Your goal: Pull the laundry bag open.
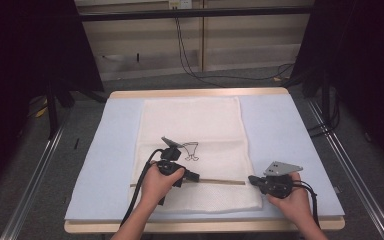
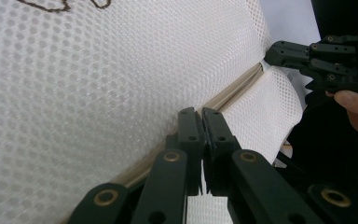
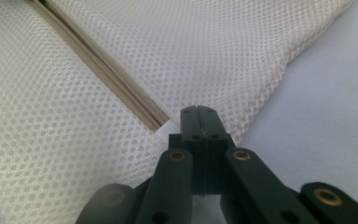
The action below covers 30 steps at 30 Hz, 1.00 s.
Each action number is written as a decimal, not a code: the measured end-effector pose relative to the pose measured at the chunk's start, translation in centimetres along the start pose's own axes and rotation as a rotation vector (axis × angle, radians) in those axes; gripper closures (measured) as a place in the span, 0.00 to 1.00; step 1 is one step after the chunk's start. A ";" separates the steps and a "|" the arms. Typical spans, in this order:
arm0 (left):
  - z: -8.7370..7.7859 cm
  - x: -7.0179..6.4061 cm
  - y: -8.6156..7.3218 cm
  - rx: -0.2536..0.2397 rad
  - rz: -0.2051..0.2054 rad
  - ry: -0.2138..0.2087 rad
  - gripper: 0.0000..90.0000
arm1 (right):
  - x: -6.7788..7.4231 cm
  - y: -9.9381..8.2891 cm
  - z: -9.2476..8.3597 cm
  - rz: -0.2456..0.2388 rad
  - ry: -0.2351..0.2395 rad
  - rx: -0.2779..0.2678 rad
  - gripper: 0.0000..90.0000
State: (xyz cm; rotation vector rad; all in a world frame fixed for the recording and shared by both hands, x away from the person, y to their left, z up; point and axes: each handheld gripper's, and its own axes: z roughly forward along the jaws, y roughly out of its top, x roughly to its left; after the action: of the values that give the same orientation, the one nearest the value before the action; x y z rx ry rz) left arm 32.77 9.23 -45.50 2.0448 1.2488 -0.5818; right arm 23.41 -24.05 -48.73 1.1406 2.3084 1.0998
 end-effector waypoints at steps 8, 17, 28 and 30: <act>-1.4 1.1 -0.6 -0.019 -0.017 0.022 0.97 | 0.1 0.0 0.0 -0.004 -0.005 -0.001 1.00; -3.2 2.6 -1.7 -0.051 -0.048 0.033 0.97 | 0.0 0.0 0.0 -0.002 -0.004 -0.001 1.00; -4.2 3.4 -2.1 -0.060 -0.052 0.032 0.97 | 0.0 0.0 0.0 0.001 -0.001 0.000 1.00; -4.4 3.6 -2.3 -0.062 -0.058 0.027 0.97 | 0.0 0.0 0.0 0.000 -0.002 0.000 1.00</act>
State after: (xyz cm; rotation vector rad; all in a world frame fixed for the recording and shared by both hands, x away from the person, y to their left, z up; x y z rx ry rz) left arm 32.45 15.32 -45.62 1.9769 1.3299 -0.5371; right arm 23.38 -24.03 -48.72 1.1409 2.3068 1.0987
